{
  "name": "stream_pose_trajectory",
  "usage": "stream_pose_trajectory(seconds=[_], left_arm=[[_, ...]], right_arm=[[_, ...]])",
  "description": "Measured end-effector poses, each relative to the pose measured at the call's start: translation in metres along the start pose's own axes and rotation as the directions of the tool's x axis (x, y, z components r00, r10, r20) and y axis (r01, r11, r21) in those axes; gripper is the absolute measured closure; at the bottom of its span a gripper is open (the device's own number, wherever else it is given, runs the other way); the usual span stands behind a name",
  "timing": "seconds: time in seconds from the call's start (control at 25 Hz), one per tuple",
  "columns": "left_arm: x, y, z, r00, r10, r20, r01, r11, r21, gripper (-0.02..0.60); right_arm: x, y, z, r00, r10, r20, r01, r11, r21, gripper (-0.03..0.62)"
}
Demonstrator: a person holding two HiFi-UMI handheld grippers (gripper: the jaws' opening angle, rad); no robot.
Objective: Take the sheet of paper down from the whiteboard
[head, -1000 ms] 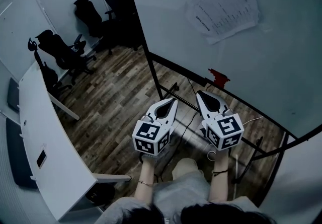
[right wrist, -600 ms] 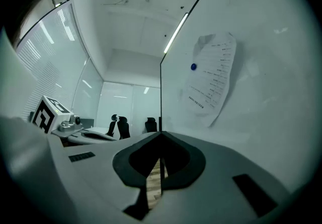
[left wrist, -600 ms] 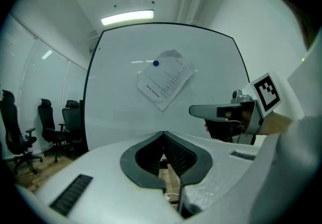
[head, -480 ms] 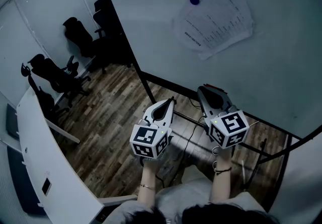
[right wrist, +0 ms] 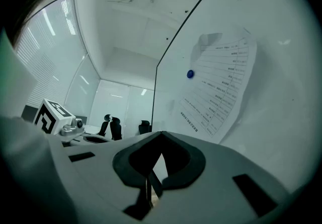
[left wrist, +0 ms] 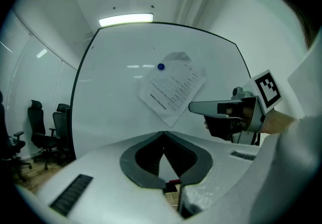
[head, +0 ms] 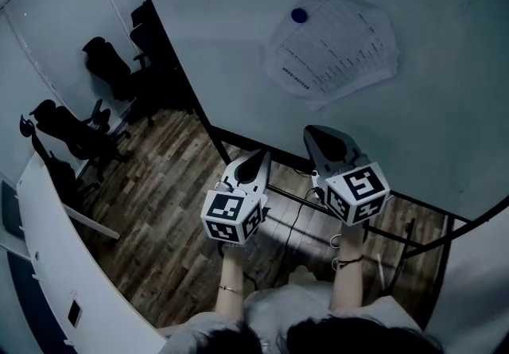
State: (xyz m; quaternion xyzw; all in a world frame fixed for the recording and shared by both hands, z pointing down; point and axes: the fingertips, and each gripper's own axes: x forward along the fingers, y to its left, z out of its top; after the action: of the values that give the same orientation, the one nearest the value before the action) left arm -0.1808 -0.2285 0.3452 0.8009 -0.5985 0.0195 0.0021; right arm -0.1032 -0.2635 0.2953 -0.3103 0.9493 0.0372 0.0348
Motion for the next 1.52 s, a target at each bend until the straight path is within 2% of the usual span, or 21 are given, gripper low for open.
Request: stream_pose_trajectory(seconds=[0.28, 0.56, 0.92, 1.16, 1.36, 1.52], left_arm=[[0.021, 0.003, 0.017, 1.000, -0.011, 0.011, 0.010, 0.999, 0.050, 0.575], [0.052, -0.001, 0.048, 0.993, -0.038, 0.108, 0.031, 0.997, 0.067, 0.575], [0.081, -0.014, 0.093, 0.966, -0.129, 0.222, 0.109, 0.989, 0.100, 0.577], [0.094, -0.012, 0.139, 0.942, -0.161, 0.294, 0.116, 0.980, 0.163, 0.575], [0.109, -0.011, 0.162, 0.944, -0.175, 0.280, 0.112, 0.967, 0.227, 0.575], [0.115, -0.012, 0.171, 0.942, -0.192, 0.275, 0.124, 0.961, 0.248, 0.575]], right_arm=[[0.006, -0.019, 0.019, 0.998, -0.034, 0.052, 0.034, 0.999, 0.001, 0.594], [-0.003, -0.054, 0.033, 0.988, -0.133, 0.080, 0.134, 0.991, -0.011, 0.594], [-0.037, -0.100, 0.041, 0.943, -0.322, 0.090, 0.322, 0.947, 0.014, 0.594], [-0.048, -0.102, 0.050, 0.927, -0.365, 0.084, 0.366, 0.931, 0.004, 0.593], [-0.047, -0.104, 0.057, 0.920, -0.384, 0.081, 0.385, 0.923, 0.008, 0.592], [-0.046, -0.105, 0.059, 0.914, -0.397, 0.079, 0.397, 0.918, 0.021, 0.592]])
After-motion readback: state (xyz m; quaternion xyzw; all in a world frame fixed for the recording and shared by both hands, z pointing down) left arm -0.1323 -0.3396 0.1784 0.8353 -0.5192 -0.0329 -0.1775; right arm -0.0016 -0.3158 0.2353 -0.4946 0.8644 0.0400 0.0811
